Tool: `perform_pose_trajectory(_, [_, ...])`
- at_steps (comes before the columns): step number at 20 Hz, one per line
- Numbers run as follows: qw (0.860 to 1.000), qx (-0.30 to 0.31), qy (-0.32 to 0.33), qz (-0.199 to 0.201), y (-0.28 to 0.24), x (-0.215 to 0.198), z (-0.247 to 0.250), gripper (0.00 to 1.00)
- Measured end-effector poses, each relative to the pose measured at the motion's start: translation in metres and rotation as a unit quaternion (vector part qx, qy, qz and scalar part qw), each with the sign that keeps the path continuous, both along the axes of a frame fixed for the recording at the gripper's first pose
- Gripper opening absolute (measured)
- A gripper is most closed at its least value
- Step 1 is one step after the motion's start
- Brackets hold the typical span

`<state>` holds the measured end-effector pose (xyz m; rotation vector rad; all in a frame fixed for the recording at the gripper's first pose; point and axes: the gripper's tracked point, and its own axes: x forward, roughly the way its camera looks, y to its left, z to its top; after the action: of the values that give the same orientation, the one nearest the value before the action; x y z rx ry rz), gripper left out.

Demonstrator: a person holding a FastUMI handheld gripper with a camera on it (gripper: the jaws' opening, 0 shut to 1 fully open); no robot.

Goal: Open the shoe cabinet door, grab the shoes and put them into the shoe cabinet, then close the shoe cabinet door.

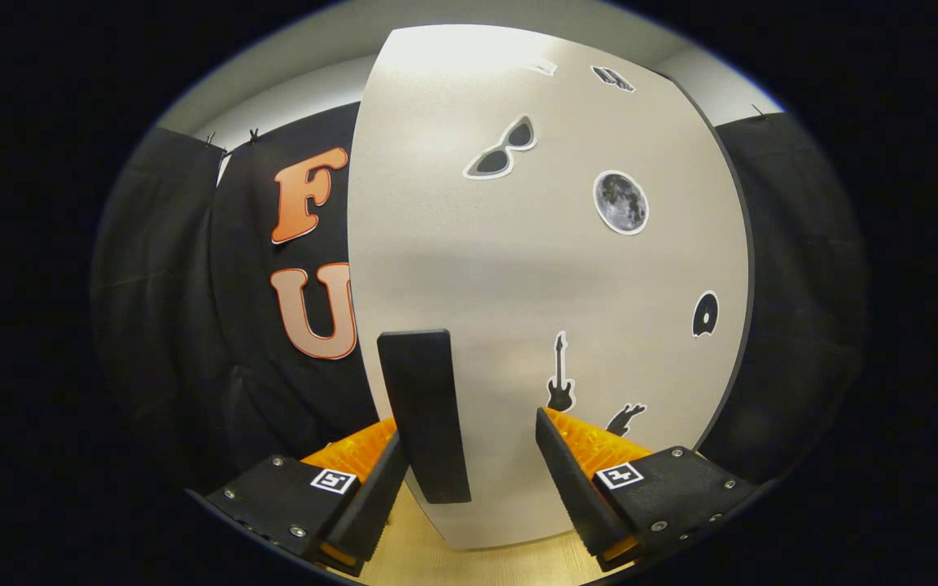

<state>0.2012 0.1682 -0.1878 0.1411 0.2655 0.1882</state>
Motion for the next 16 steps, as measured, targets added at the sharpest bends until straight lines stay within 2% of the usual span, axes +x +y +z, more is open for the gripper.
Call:
perform_pose_trajectory(7, [1.000,0.016,0.019,-0.012,0.003,0.010,0.003,0.92])
perform_pose_trajectory(11, [1.000,0.009,0.002,-0.026,-0.004,-0.006,0.041,0.92])
perform_pose_trajectory(16, [0.999,-0.012,-0.035,-0.023,-0.015,-0.038,0.100,0.92])
